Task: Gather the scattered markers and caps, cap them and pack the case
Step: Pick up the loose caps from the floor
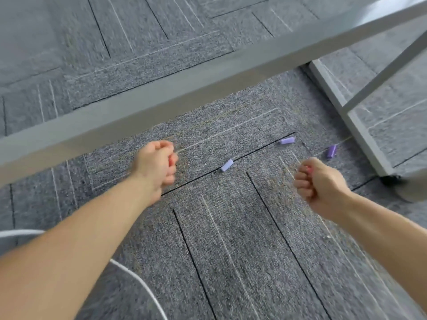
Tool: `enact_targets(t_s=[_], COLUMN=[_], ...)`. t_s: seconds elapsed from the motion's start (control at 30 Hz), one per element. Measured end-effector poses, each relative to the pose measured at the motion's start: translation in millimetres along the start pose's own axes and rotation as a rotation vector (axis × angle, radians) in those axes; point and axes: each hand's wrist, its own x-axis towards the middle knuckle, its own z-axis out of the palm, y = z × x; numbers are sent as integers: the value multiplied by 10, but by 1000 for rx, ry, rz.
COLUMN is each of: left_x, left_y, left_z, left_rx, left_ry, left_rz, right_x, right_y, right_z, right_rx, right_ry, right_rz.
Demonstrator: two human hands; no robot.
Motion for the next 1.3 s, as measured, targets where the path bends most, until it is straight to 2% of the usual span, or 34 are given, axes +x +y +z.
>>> enact_targets(t_s=[0.03, 0.1, 0.13, 0.2, 0.27, 0.33, 0.43, 0.53, 0.63, 0.7, 0.77, 0.83, 0.9, 0.93, 1.0, 1.07, 1.1, 1.13, 1.2, 1.23, 1.3], left_x=[28, 29, 7, -2, 37, 50, 60, 63, 73, 69, 65, 65, 57, 43, -17, -56, -67, -68, -75, -72, -70], left_y=[-45, -165, -214, -288, -316, -320, -312, -289, -298, -255, -190, -141, -117, -98, -36, -3, 0, -10, -67, -104, -155], left_z=[-27, -94, -112, -119, -87, 6, 233, 369, 319, 313, 378, 469, 546, 588, 651, 707, 734, 753, 781, 800, 862], left_rx=[376, 1017, 1191, 1349, 1393, 1434, 1449, 1397, 1299, 1239, 1143, 993, 581, 305, -109, -217, -97, 171, 789, 955, 1109], left_ry=[74, 81, 62, 49, 27, -7, -29, 27, 122, 88, 82, 123, 77, 12, -129, -187, -169, -130, -75, -114, -222], left_rz=[126, 332, 378, 425, 469, 515, 521, 451, 388, 347, 294, 230, 74, -26, -156, -162, -103, -3, 246, 332, 408], right_x=[30, 116, 154, 159, 134, 112, 273, 470, 582, 606, 598, 571, 519, 506, 491, 497, 482, 472, 471, 475, 467], right_y=[-40, -95, -112, -142, -165, -209, -355, -479, -525, -541, -569, -572, -521, -473, -396, -368, -381, -393, -406, -417, -449], right_z=[-46, -166, -228, -347, -449, -475, -489, -467, -466, -528, -620, -666, -633, -584, -425, -252, -167, -93, -15, 14, 56], right_rx=[29, -52, -188, -622, -881, -897, -909, -1069, -1225, -1229, -1000, -457, -17, 82, 95, 4, -80, -232, -736, -950, -1187], right_ry=[5, 54, 107, 261, 415, 459, 483, 504, 453, 416, 369, 235, 101, 55, 17, 47, 74, 104, 137, 128, 79], right_rz=[16, -9, -54, -164, -283, -331, -259, -181, -182, -207, -219, -114, -16, 12, 33, 18, -13, -77, -299, -417, -561])
